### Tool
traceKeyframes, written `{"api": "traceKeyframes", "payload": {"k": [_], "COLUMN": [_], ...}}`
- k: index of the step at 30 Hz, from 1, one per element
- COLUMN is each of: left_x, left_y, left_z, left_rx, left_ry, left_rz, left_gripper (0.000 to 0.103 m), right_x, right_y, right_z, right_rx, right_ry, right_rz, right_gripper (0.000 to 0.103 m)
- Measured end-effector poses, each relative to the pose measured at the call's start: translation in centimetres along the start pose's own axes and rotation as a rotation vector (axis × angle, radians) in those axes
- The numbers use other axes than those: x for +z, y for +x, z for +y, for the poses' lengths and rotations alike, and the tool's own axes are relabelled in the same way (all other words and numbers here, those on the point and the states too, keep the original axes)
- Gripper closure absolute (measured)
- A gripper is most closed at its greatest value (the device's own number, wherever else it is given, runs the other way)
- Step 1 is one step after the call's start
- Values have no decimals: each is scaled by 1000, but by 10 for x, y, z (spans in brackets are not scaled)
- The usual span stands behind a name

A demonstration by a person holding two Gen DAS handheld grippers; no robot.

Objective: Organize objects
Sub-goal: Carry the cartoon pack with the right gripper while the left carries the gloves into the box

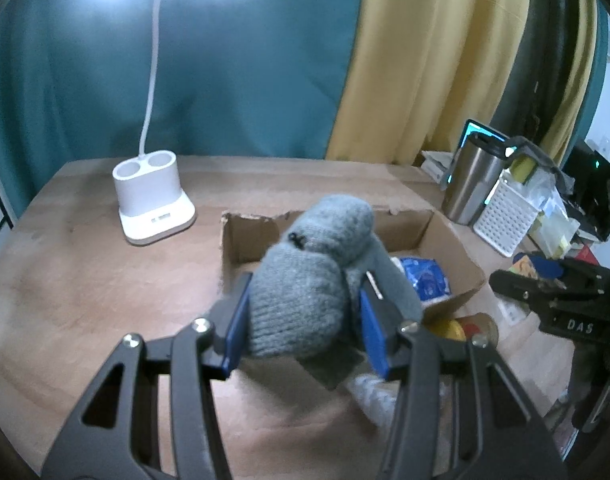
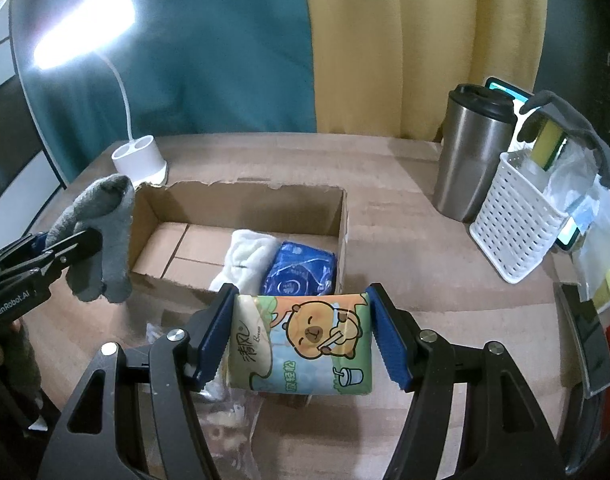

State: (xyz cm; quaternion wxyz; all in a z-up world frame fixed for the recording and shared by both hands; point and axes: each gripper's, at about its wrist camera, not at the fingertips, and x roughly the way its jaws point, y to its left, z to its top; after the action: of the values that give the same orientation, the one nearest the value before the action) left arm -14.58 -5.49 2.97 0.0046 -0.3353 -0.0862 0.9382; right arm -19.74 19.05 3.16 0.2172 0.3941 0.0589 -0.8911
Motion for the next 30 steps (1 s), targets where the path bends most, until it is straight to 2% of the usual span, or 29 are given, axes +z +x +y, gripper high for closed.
{"api": "traceKeyframes", "payload": {"k": [11, 30], "left_x": [5, 6], "left_y": [27, 77], "left_z": [-8, -6], "left_rx": [-7, -12], "left_ry": [6, -40], "left_rz": [46, 136], "left_gripper": [53, 52], "right_x": [16, 45], "right_y": [10, 49], "right_z": [-4, -9], "right_rx": [24, 46], "right_ry": [-4, 8], "right_rz": [-22, -21], "right_gripper": [35, 35]}}
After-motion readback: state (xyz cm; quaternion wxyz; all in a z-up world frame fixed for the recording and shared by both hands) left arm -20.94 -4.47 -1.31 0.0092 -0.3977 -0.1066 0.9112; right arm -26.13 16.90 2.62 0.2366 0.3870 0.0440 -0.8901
